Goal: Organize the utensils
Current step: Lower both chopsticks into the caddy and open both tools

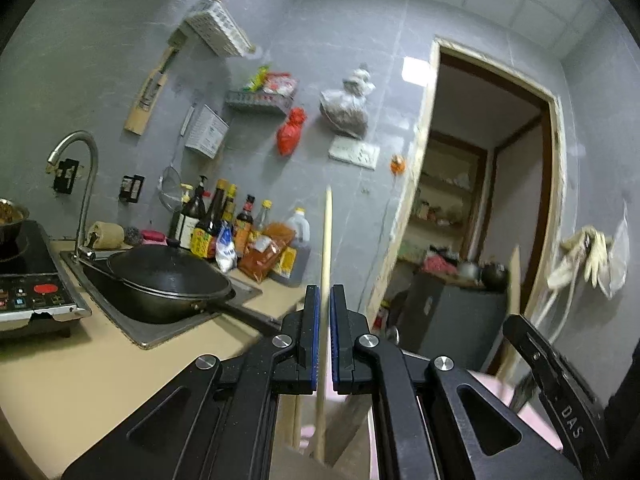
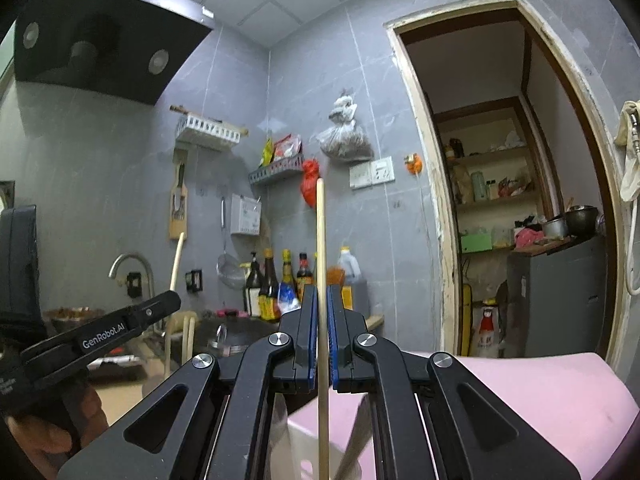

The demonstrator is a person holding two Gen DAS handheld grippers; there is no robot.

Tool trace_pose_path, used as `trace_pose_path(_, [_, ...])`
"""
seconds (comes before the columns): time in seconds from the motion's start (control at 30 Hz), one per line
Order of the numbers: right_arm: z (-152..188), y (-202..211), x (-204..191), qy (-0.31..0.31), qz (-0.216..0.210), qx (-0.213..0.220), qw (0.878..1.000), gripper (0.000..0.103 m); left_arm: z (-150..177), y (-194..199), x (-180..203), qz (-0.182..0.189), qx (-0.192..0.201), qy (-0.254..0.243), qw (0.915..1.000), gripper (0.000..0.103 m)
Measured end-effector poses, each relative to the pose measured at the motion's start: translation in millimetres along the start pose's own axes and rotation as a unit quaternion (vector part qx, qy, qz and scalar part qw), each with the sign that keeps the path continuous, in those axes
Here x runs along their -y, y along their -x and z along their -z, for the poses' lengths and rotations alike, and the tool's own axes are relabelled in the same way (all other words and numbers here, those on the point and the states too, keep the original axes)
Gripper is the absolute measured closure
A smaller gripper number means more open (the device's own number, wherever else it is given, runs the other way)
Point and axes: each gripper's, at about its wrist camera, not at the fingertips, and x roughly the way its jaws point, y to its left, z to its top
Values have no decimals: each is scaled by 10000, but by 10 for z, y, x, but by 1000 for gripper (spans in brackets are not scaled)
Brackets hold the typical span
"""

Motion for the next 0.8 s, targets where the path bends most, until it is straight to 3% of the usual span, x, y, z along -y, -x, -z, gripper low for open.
trace_pose_path(0.03, [14, 19, 5, 40, -6, -61, 10000, 97, 9, 3, 0, 60, -81, -21, 9999, 98])
trace_pose_path(0.17, [3, 138, 53, 17, -29, -134, 9999, 84, 12, 79, 4, 336, -336, 31, 9989, 76])
trace_pose_path(0.27, [-82, 253, 102, -6, 18, -137, 9999, 81, -46, 143, 83, 406, -431, 0, 9982, 73])
trace_pose_path(0.3, [-116, 299, 123, 3, 64, -143, 9999, 79, -61, 161, 121, 405, -467, -53, 9981, 67])
trace_pose_path(0.33, [-150, 349, 150, -1, 106, -147, 9998, 71, -79, 174, 183, 388, -536, -128, 9977, 63])
trace_pose_path(0.37, [-181, 390, 176, -12, 155, -156, 9998, 57, -91, 190, 241, 366, -591, -175, 9974, 58])
trace_pose_path(0.43, [-247, 506, 261, -63, 231, -149, 9996, 45, -106, 228, 354, 384, -634, -248, 9969, 53])
trace_pose_path(0.53, [-336, 639, 373, -65, 412, -213, 9989, 31, -97, 271, 541, 414, -669, -446, 9959, 42])
trace_pose_path(0.6, [-386, 760, 461, 1, 600, -240, 9979, 24, -73, 307, 662, 500, -633, -532, 9953, 26])
trace_pose_path(0.67, [-420, 863, 538, 106, 759, -259, 9967, 15, -23, 346, 777, 590, -565, -560, 9951, 17])
trace_pose_path(0.8, [-454, 1116, 723, 289, 1076, -310, 9933, 0, 81, 377, 1008, 736, -654, -663, 9929, 13])
